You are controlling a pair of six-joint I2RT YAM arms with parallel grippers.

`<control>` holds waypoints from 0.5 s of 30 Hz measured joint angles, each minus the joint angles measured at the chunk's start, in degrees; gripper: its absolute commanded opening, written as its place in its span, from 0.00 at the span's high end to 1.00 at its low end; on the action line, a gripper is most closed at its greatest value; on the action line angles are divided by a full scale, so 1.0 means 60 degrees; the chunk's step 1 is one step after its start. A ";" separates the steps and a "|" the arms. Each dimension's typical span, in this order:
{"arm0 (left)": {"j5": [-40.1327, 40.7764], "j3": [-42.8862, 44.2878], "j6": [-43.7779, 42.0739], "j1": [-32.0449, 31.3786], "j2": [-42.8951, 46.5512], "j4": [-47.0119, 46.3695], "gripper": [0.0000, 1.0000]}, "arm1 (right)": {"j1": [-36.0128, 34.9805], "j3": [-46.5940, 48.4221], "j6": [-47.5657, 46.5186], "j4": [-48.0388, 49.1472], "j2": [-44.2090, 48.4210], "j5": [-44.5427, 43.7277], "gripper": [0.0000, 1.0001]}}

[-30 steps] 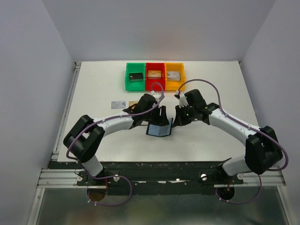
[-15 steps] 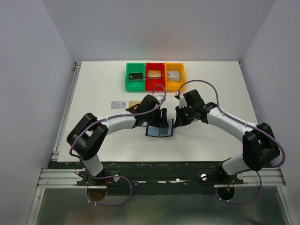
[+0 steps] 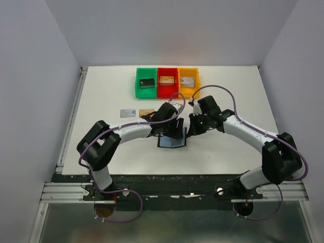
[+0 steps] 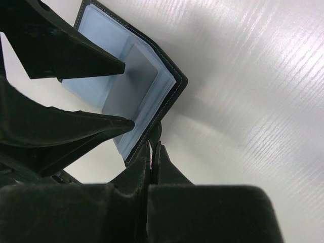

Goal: Take the credit cards out of the card holder
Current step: Remove the credit card from the card holder.

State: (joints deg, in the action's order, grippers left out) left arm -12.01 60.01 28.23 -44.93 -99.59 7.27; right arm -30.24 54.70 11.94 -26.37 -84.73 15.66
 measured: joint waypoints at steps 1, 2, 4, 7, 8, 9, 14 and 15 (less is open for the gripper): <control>0.0055 0.0022 -0.0015 -0.0011 -0.0025 0.0069 0.34 | 0.0000 0.0029 0.0000 -0.0015 0.0000 0.0000 1.00; 0.0120 0.0066 -0.0033 -0.0022 -0.0062 0.0142 0.34 | 0.0000 0.0051 0.0000 -0.0015 -0.0004 0.0000 1.00; 0.0222 0.0124 -0.0076 -0.0044 -0.0127 0.0240 0.34 | 0.0000 0.0080 0.0000 -0.0015 -0.0004 0.0004 1.00; 0.0342 0.0226 -0.0120 -0.0091 -0.0200 0.0386 0.33 | 0.0000 0.0087 0.0000 -0.0029 -0.0004 0.0004 1.00; 0.0375 0.0251 -0.0131 -0.0106 -0.0219 0.0393 0.33 | 0.0000 0.0087 0.0000 -0.0033 -0.0004 0.0004 1.00; 0.0419 0.0284 -0.0138 -0.0131 -0.0237 0.0415 0.32 | 0.0000 0.0087 0.0000 -0.0033 -0.0004 0.0004 1.00; 0.0630 0.0448 -0.0171 -0.0240 -0.0291 0.0565 0.31 | 0.0000 0.0087 0.0000 -0.0040 -0.0004 0.0007 1.00; 0.0656 0.0470 -0.0171 -0.0251 -0.0299 0.0586 0.31 | 0.0000 0.0087 0.0000 -0.0040 -0.0004 0.0011 1.00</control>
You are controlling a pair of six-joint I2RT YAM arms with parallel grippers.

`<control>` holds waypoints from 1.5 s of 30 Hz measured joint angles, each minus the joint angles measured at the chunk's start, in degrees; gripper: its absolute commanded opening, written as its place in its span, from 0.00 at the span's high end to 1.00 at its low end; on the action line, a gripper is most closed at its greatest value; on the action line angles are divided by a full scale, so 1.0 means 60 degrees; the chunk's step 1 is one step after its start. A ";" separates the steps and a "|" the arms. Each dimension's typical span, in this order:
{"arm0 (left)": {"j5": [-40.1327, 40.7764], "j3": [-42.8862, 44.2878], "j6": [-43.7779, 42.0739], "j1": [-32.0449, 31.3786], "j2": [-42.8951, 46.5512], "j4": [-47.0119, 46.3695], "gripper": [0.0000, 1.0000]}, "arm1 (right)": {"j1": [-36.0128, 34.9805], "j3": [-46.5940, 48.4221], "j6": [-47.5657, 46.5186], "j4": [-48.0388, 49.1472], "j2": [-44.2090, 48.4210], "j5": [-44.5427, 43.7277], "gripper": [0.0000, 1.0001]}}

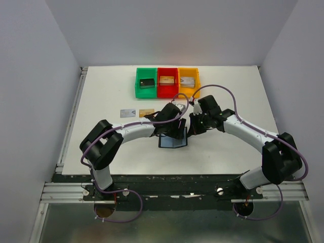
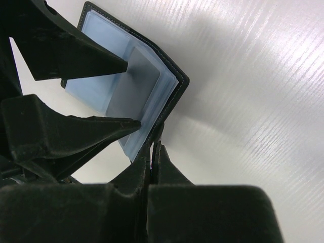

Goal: Take the credit cards out of the card holder
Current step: Remove the credit card from the card holder.

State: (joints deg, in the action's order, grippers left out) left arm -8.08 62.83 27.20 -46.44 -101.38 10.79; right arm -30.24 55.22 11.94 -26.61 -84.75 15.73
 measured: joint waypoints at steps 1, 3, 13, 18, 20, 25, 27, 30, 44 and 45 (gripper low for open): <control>0.0033 0.0033 0.0000 -0.0018 -0.0018 0.0025 0.31 | 0.0000 0.0000 0.0000 0.0000 0.0000 0.0000 1.00; 0.0117 0.0080 0.0000 -0.0051 -0.0022 0.0066 0.31 | 0.0000 0.0000 0.0000 0.0000 0.0000 0.0000 1.00; 0.0393 0.0226 0.0000 -0.0178 -0.0044 0.0321 0.31 | 0.0000 0.0000 0.0000 0.0004 0.0000 0.0055 1.00; 0.0503 0.0251 0.0000 -0.0222 -0.0120 0.0368 0.32 | 0.0000 0.0000 0.0000 0.0000 0.0000 0.0087 1.00; 0.0586 0.0291 0.0000 -0.0233 -0.0153 0.0401 0.33 | 0.0000 0.0000 0.0000 0.0000 0.0000 0.0091 1.00; 0.1009 0.0335 0.0015 -0.0273 -0.0160 0.0488 0.34 | 0.0000 0.0000 0.0000 0.0004 0.0000 0.0091 1.00; 0.1228 0.0335 0.0055 -0.0284 -0.0160 0.0532 0.34 | 0.0000 0.0000 0.0000 0.0004 0.0000 0.0091 1.00; 0.1464 0.0335 0.0095 -0.0284 -0.0157 0.0586 0.34 | 0.0000 0.0000 0.0000 0.0004 0.0000 0.0091 1.00; 0.2353 0.0160 0.0310 -0.0310 0.0284 0.0871 0.34 | 0.0000 0.0000 0.0000 0.0015 0.0000 0.0106 1.00; 0.2408 0.0146 0.0324 -0.0306 0.0331 0.0874 0.34 | 0.0000 0.0000 0.0000 0.0015 0.0000 0.0106 1.00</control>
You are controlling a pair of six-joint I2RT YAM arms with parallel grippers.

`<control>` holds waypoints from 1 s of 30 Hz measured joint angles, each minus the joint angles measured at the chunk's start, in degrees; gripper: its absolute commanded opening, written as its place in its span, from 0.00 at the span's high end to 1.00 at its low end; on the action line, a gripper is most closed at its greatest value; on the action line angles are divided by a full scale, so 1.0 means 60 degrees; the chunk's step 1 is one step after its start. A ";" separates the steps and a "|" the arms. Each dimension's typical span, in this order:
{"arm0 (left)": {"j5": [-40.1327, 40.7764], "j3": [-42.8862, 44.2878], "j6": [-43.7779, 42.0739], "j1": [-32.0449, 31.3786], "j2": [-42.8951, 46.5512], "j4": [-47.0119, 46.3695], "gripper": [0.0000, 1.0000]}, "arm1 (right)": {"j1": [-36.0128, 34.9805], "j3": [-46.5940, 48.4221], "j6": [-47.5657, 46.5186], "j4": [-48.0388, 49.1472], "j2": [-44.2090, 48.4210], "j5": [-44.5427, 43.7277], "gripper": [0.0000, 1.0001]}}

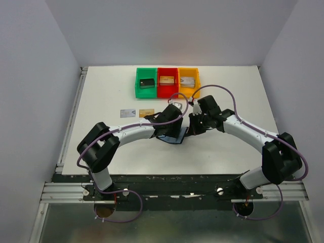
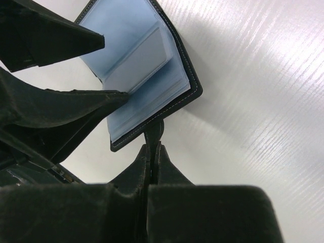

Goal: Take the credit cards out of the card holder
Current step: Remove the credit card from the card holder.

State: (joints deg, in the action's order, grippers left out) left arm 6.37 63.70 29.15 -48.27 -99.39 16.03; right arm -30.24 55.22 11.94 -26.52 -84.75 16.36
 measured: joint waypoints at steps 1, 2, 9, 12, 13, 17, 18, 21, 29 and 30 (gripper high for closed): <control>0.0040 -0.0015 0.0004 0.0004 0.0026 -0.0004 0.34 | 0.0000 0.0000 0.0000 0.0000 0.0000 0.0000 1.00; 0.0091 -0.0036 0.0015 0.0011 0.0073 -0.0004 0.34 | 0.0000 0.0000 -0.0004 0.0000 0.0000 0.0000 1.00; 0.0372 -0.0157 0.0120 0.0076 0.0328 0.0029 0.33 | 0.0000 0.0000 -0.0004 0.0000 0.0000 -0.0004 1.00; 0.0517 -0.0251 0.0149 0.0138 0.0466 0.0029 0.34 | 0.0000 0.0000 -0.0004 -0.0004 0.0000 -0.0004 1.00; 0.0561 -0.0302 0.0168 0.0178 0.0532 0.0033 0.34 | 0.0000 0.0000 -0.0004 -0.0007 0.0000 -0.0004 1.00; 0.0699 -0.0550 0.0233 0.0408 0.0809 0.0018 0.33 | 0.0000 0.0000 -0.0007 -0.0007 0.0000 -0.0004 1.00; 0.0739 -0.0652 0.0259 0.0506 0.0903 0.0025 0.33 | 0.0000 0.0000 -0.0007 -0.0011 0.0000 -0.0004 1.00; 0.0812 -0.0900 0.0335 0.0732 0.1107 0.0055 0.33 | 0.0000 0.0000 -0.0055 -0.0026 0.0000 -0.0011 1.00; 0.0892 -0.1723 0.0550 0.1315 0.1872 0.0175 0.34 | 0.0000 0.0364 -0.0404 -0.0390 -0.0073 -0.0189 1.00; 0.0889 -0.1821 0.0583 0.1392 0.2014 0.0189 0.34 | 0.0000 0.0484 -0.0470 -0.0455 -0.0135 -0.0244 1.00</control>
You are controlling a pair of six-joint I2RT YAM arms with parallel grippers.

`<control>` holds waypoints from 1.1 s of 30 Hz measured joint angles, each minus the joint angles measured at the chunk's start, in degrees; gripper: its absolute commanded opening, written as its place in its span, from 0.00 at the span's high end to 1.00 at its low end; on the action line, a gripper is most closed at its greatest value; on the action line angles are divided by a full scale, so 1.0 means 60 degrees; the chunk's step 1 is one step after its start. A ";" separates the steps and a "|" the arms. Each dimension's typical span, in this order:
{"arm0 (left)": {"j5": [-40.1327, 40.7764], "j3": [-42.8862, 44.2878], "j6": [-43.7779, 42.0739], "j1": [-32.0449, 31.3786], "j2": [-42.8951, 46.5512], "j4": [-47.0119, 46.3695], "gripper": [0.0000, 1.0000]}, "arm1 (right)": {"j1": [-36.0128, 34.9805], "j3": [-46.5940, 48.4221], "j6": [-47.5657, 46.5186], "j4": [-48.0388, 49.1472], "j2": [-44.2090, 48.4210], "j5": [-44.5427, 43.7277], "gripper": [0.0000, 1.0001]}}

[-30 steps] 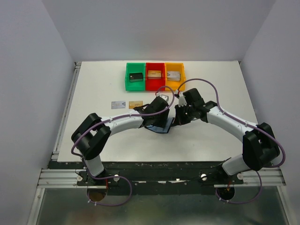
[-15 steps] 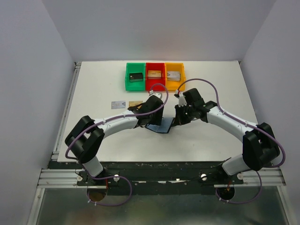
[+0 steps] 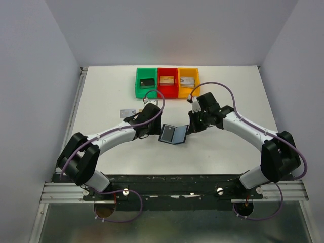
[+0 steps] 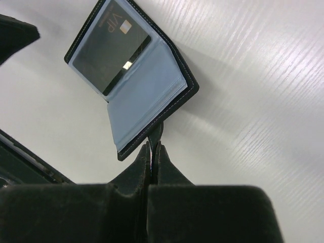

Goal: Take the credit cards out of the card holder
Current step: Remove the credit card from the card holder.

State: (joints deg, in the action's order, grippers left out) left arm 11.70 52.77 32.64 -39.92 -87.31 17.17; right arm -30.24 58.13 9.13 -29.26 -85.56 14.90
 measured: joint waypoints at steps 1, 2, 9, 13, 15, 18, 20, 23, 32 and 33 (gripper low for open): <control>-0.0004 -0.0102 0.0036 0.0102 0.0168 0.0000 0.34 | 0.0000 0.0106 -0.0047 -0.0047 -0.0073 -0.0055 1.00; -0.0015 -0.0189 0.0062 0.0186 0.0306 -0.0007 0.34 | 0.0000 0.0197 -0.0113 -0.0087 -0.0153 -0.0098 1.00; -0.1406 -0.0827 0.0273 0.0841 0.0969 -0.1326 0.35 | 0.0000 0.0714 -0.0583 -0.0324 -0.1122 -0.0492 1.00; -0.2492 -0.0962 0.0368 0.0911 0.0907 -0.2288 0.37 | 0.0000 0.0903 -0.0747 -0.0554 -0.1625 -0.0794 0.93; -0.2954 -0.0951 0.0423 0.0911 0.0776 -0.2739 0.37 | 0.0000 0.0984 -0.0758 -0.0630 -0.1759 -0.0958 0.80; -0.3453 -0.0922 0.0470 0.0911 0.0514 -0.3122 0.37 | 0.0000 0.1067 -0.0725 -0.0692 -0.1803 -0.1311 0.60; -0.3639 -0.0925 0.0499 0.0911 0.0404 -0.3166 0.37 | 0.0000 0.1089 -0.0674 -0.0732 -0.1792 -0.1555 0.53; -0.3741 -0.0925 0.0510 0.0911 0.0397 -0.3242 0.37 | 0.0000 0.1093 -0.0612 -0.0918 -0.1738 -0.1974 0.49; -0.3789 -0.0925 0.0637 0.0911 0.0397 -0.3286 0.38 | 0.0000 0.1825 -0.0273 -0.1840 -0.0816 -0.3082 0.49; -0.3789 -0.0936 0.0678 0.0911 0.0397 -0.3322 0.38 | 0.0000 0.1818 -0.0233 -0.1821 -0.0539 -0.3053 0.49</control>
State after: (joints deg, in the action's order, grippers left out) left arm -11.03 47.16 36.71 -34.46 -84.93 -2.76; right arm -30.24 69.04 7.73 -40.18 -88.79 -3.42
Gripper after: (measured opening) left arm 0.625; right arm 0.515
